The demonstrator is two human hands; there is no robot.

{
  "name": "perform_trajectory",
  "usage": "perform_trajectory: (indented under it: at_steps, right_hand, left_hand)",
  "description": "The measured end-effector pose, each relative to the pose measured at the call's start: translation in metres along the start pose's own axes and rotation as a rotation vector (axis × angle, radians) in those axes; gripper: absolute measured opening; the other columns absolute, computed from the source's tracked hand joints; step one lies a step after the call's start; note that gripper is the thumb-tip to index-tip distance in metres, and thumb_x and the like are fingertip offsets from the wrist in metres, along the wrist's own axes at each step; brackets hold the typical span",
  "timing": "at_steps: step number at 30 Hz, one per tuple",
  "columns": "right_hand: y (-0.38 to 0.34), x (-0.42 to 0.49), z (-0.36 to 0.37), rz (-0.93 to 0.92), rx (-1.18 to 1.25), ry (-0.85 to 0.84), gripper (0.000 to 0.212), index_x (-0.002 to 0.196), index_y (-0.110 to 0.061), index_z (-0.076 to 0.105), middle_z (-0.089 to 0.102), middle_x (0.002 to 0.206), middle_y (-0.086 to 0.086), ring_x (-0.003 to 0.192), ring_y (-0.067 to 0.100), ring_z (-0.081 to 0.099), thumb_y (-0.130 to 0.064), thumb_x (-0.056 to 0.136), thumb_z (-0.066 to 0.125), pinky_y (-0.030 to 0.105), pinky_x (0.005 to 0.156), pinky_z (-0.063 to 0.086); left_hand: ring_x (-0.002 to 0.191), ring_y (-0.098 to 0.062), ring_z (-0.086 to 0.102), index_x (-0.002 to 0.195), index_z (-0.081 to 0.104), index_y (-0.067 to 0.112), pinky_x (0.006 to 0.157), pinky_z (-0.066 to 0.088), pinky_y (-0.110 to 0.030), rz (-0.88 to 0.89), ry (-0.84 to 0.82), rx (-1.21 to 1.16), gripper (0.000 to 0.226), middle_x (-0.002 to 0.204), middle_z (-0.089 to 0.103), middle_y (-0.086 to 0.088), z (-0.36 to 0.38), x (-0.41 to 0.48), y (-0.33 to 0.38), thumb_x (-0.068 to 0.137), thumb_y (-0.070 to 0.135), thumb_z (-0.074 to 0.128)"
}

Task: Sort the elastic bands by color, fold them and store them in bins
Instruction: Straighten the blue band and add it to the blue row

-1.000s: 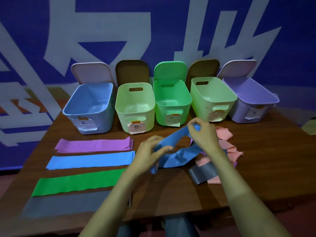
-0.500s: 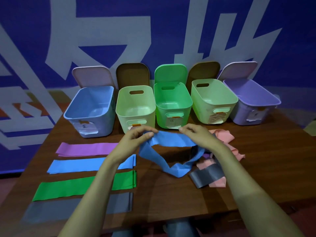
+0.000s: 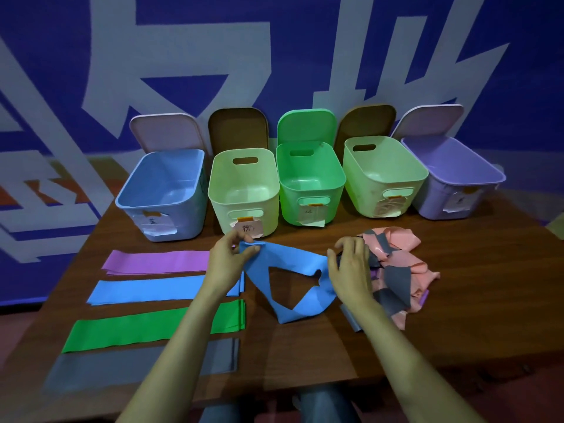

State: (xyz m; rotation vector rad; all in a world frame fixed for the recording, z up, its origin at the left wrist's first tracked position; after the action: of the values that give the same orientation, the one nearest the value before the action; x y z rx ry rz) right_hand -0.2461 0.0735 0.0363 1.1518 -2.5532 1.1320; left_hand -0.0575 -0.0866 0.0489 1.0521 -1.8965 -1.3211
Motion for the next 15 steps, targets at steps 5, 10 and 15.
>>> perform_trajectory:
  at_steps: [5,10,15]
  right_hand:
    - [0.002,-0.019,0.017,-0.113,-0.138,-0.334,0.007,0.091,-0.012,0.057,0.053,0.096,0.001,0.090,0.017,0.052,-0.015,0.086,0.053,0.025,0.066,0.036]
    - [0.024,-0.030,0.031,-0.067,-0.229,-0.488,0.034,0.124,-0.017,0.051,0.050,0.121,0.000,0.114,0.019,0.047,-0.016,0.090,0.052,0.029,0.086,0.043]
    - [0.022,-0.033,0.031,-0.145,-0.257,-0.437,0.019,0.109,-0.015,0.061,0.058,0.107,0.001,0.104,0.021,0.049,-0.020,0.094,0.051,0.029,0.079,0.041]
  left_hand:
    - [0.072,-0.018,0.058,0.079,0.054,0.018,0.057,0.049,-0.037,-0.012,0.010,0.010,0.016,0.089,0.061,-0.010,-0.003,-0.002,-0.006,0.085,0.014,0.067]
    - [0.081,-0.028,0.060,0.077,0.053,0.021,0.069,0.053,-0.048,-0.032,0.002,0.055,0.018,0.089,0.060,-0.007,0.003,-0.007,-0.008,0.085,0.016,0.068]
    - [0.080,-0.024,0.062,0.077,0.054,0.021,0.065,0.053,-0.041,-0.028,0.001,0.048,0.016,0.086,0.060,-0.002,0.003,-0.010,-0.008,0.085,0.017,0.068]
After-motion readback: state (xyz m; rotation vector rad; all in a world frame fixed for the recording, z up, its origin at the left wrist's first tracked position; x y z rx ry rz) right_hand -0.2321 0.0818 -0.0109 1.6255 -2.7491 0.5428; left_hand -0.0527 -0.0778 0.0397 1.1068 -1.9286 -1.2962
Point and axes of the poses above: each hand's wrist, its own x-axis towards the middle knuckle, its own z-axis out of the palm, y = z × x, the point moved 7 cm from there along x, towards the middle knuckle
